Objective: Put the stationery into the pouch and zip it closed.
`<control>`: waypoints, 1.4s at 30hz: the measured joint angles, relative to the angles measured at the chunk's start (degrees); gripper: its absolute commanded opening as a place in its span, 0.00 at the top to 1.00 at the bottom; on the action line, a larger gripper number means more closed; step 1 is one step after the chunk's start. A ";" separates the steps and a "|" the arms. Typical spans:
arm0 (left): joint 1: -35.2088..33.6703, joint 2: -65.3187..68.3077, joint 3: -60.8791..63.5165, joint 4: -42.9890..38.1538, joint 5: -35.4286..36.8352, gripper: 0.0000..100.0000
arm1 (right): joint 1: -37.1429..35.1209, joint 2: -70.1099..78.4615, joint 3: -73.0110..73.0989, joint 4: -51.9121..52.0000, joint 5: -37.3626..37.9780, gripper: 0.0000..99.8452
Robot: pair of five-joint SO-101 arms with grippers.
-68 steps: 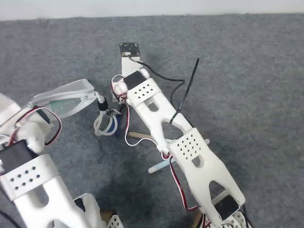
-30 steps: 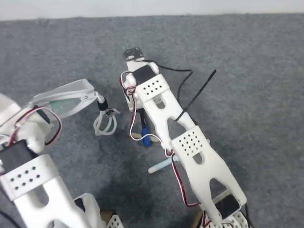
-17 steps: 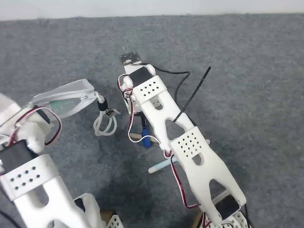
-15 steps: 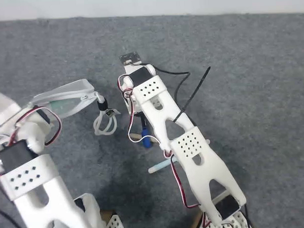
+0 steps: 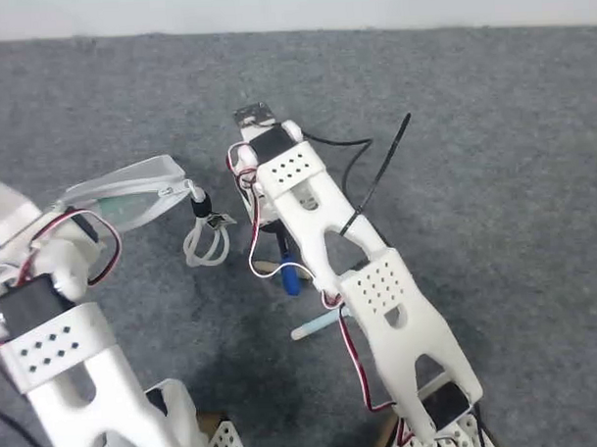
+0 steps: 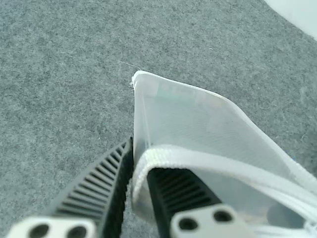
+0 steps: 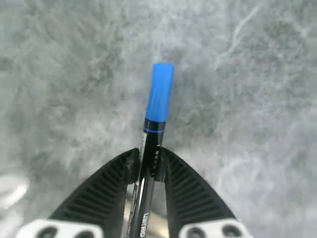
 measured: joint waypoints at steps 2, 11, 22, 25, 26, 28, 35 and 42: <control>0.00 0.00 0.00 0.00 0.00 0.99 | -0.18 -4.66 3.96 0.00 0.00 0.99; 2.46 0.00 -0.09 0.00 0.00 0.99 | -1.05 -20.22 17.05 0.00 0.00 0.99; 5.98 0.00 -0.09 0.00 0.00 0.99 | -2.20 -36.57 26.99 0.09 0.09 0.99; 7.82 0.00 -0.09 0.00 0.00 0.99 | -2.99 -42.64 31.65 0.09 0.09 0.99; 8.26 0.00 -0.09 0.00 0.00 0.99 | -3.25 -44.75 33.32 0.09 0.09 0.99; 9.14 0.00 -0.09 0.00 0.00 0.99 | -4.04 -48.88 36.48 0.09 0.18 0.99; 14.07 0.00 -0.09 1.76 0.00 0.99 | -6.51 -60.57 45.10 -0.35 0.18 0.99; 15.74 0.00 -0.09 1.76 0.00 0.99 | -10.02 -69.80 53.63 -4.48 0.18 0.99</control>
